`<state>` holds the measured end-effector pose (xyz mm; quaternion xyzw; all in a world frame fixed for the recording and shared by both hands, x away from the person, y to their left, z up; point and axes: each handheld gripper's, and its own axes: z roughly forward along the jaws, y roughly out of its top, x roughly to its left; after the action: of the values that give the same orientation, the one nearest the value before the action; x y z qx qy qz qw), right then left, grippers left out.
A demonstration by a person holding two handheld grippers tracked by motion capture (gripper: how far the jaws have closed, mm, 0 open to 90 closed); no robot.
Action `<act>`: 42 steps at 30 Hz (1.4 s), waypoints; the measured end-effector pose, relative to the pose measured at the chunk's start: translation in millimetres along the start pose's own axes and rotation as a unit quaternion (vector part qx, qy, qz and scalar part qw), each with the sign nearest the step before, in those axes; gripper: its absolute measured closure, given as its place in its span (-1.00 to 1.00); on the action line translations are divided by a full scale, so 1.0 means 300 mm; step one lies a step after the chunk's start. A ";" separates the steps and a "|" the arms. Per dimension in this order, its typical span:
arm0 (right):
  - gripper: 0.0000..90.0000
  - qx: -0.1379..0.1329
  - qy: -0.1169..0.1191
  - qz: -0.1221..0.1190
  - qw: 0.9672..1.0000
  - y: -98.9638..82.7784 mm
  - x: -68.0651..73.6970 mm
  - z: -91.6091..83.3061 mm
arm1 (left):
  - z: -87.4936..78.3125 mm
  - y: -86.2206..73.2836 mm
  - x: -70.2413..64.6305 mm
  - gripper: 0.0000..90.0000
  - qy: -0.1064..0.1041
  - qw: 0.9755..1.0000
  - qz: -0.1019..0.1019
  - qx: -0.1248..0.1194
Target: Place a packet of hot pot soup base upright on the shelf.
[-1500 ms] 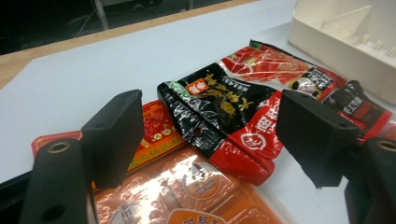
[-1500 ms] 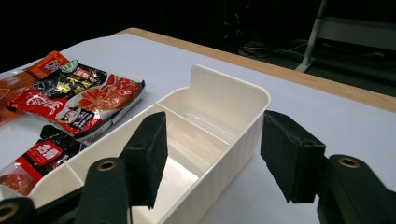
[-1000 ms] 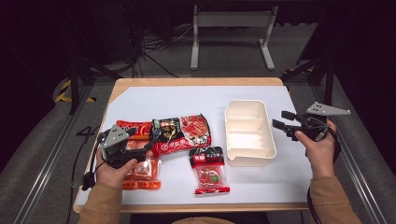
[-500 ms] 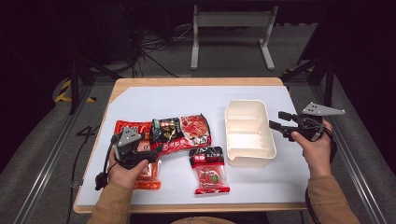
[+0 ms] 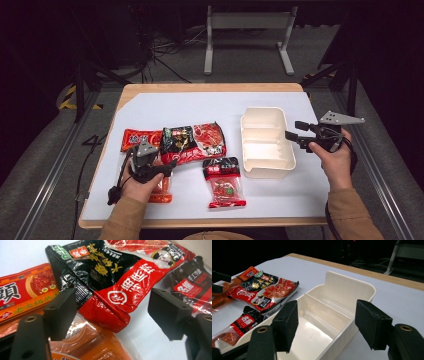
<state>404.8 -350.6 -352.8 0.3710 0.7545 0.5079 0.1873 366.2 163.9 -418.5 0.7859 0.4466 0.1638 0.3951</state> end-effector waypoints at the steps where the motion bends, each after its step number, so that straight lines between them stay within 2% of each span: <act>1: -0.21 0.000 0.000 -0.001 1.000 0.000 0.000 -0.001 | 0.006 -0.001 0.000 -0.42 0.003 1.000 -0.001 -0.001; 5: -0.21 -0.001 -0.001 -0.002 1.000 0.001 0.000 -0.002 | 0.032 0.000 0.007 -0.30 -0.023 0.999 -0.021 0.018; 9: -0.22 0.000 -0.002 -0.006 1.000 0.001 0.002 0.001 | 0.052 0.002 0.004 -0.29 -0.020 0.999 -0.020 0.027; 10: -0.22 0.000 -0.001 -0.008 1.000 0.001 0.002 0.002 | 0.060 0.002 -0.002 -0.30 -0.005 1.000 -0.018 0.025; 13: -0.22 0.002 0.000 -0.007 1.000 0.000 0.004 0.005 | 0.070 0.003 -0.001 -0.28 -0.001 0.999 -0.023 0.032; 15: -0.22 0.002 -0.002 -0.010 1.000 0.000 0.005 0.005 | 0.074 0.003 0.002 -0.33 0.001 0.999 -0.026 0.032; 20: -0.22 0.003 -0.002 -0.014 1.000 0.001 0.008 0.004 | 0.078 0.004 0.023 -0.29 -0.025 0.998 -0.046 0.031; 22: -0.22 0.003 -0.002 -0.012 1.000 0.001 0.010 0.006 | 0.078 0.002 0.032 -0.25 -0.029 0.998 -0.052 0.027; 24: -0.23 0.006 -0.002 -0.013 1.000 0.000 0.012 0.009 | 0.079 0.002 0.027 -0.21 -0.022 0.998 -0.054 0.024; 29: -0.23 0.007 -0.002 -0.018 1.000 0.001 0.015 0.015 | 0.093 0.004 0.016 -0.06 -0.013 0.999 -0.045 0.022; 32: -0.23 0.009 0.000 -0.021 1.000 0.001 0.020 0.020 | 0.107 -0.004 0.009 0.14 -0.007 0.999 -0.040 0.021; 38: -0.23 0.012 0.004 -0.024 1.000 0.001 0.028 0.026 | 0.113 -0.013 0.005 0.31 -0.018 0.998 -0.062 0.028; 42: -0.23 0.012 0.004 -0.027 1.000 0.001 0.030 0.028 | 0.115 -0.010 0.000 0.45 -0.014 0.998 -0.060 0.033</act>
<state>404.6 -338.7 -355.0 0.3511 0.7711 0.4946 0.1934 385.4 148.6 -442.7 0.7723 0.4926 0.1142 0.3845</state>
